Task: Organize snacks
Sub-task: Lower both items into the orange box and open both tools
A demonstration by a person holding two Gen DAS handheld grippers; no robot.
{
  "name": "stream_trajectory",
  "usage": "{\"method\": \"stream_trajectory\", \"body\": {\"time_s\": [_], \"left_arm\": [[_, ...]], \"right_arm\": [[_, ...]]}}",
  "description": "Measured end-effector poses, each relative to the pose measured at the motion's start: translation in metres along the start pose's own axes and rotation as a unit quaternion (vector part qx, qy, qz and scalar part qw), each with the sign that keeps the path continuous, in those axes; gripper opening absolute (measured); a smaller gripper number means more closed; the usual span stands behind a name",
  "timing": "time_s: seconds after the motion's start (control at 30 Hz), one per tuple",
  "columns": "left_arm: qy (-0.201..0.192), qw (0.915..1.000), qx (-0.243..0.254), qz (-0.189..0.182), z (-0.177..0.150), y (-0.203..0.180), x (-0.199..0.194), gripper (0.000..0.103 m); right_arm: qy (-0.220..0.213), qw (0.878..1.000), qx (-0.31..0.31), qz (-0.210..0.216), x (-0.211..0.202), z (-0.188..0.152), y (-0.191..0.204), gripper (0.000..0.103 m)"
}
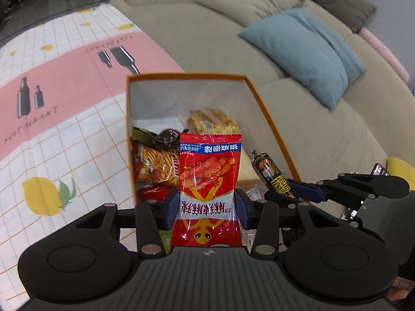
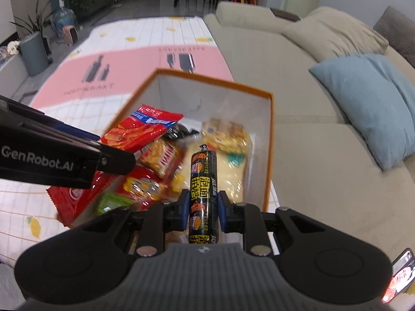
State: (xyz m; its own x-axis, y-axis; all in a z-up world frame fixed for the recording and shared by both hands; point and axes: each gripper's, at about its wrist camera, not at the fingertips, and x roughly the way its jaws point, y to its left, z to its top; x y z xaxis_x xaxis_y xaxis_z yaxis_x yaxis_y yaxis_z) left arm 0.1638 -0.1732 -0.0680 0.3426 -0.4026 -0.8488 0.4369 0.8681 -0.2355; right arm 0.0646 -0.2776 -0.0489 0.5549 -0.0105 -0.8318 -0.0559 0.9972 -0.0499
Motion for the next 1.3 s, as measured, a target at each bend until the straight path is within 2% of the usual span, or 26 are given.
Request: {"method": "stream_trajectory", "body": {"time_s": [0.1, 0.3, 0.57, 0.73, 0.87, 0.9, 1.0, 1.1, 1.2, 1.23, 1.27, 1.3], "left_arm": [[0.021, 0.9996, 0.016, 0.007, 0.003, -0.006, 0.014, 0.051], [0.068, 0.9967, 0.037, 0.024, 0.009, -0.012, 0.042, 0.051], [0.102, 0.9926, 0.055, 0.036, 0.01, -0.019, 0.065, 0.052], [0.122, 0.9904, 0.057, 0.033, 0.005, -0.02, 0.076, 0.053], [0.13, 0.989, 0.06, 0.035, 0.003, -0.018, 0.081, 0.056], [0.131, 0.989, 0.06, 0.036, 0.003, -0.017, 0.081, 0.061], [0.135, 0.9886, 0.055, 0.038, 0.003, -0.014, 0.082, 0.065], [0.135, 0.9887, 0.054, 0.034, 0.003, -0.011, 0.081, 0.065], [0.133, 0.9894, 0.048, 0.032, 0.004, -0.01, 0.078, 0.065], [0.127, 0.9904, 0.043, 0.031, 0.005, -0.009, 0.075, 0.065], [0.121, 0.9916, 0.038, 0.026, 0.006, -0.008, 0.072, 0.065], [0.112, 0.993, 0.032, 0.019, 0.007, -0.006, 0.066, 0.065]], "right_arm": [[0.02, 1.0, 0.0, -0.006, 0.013, 0.0, -0.006, 0.02], [0.065, 0.998, -0.006, 0.012, 0.031, -0.005, -0.012, 0.02], [0.115, 0.992, 0.001, 0.044, 0.052, -0.008, -0.013, 0.02], [0.128, 0.99, -0.007, 0.057, 0.057, -0.013, -0.009, 0.02], [0.148, 0.987, -0.017, 0.06, 0.064, -0.015, -0.006, 0.019], [0.15, 0.987, -0.021, 0.06, 0.065, -0.015, -0.005, 0.019], [0.158, 0.986, -0.02, 0.059, 0.067, -0.015, -0.004, 0.021], [0.159, 0.986, -0.014, 0.057, 0.069, -0.013, -0.004, 0.028], [0.154, 0.986, -0.022, 0.052, 0.068, -0.007, 0.0, 0.042], [0.152, 0.987, -0.027, 0.049, 0.067, -0.005, 0.002, 0.06], [0.149, 0.987, -0.034, 0.039, 0.065, -0.003, 0.005, 0.072], [0.142, 0.988, -0.044, 0.03, 0.061, -0.001, 0.006, 0.073]]}}
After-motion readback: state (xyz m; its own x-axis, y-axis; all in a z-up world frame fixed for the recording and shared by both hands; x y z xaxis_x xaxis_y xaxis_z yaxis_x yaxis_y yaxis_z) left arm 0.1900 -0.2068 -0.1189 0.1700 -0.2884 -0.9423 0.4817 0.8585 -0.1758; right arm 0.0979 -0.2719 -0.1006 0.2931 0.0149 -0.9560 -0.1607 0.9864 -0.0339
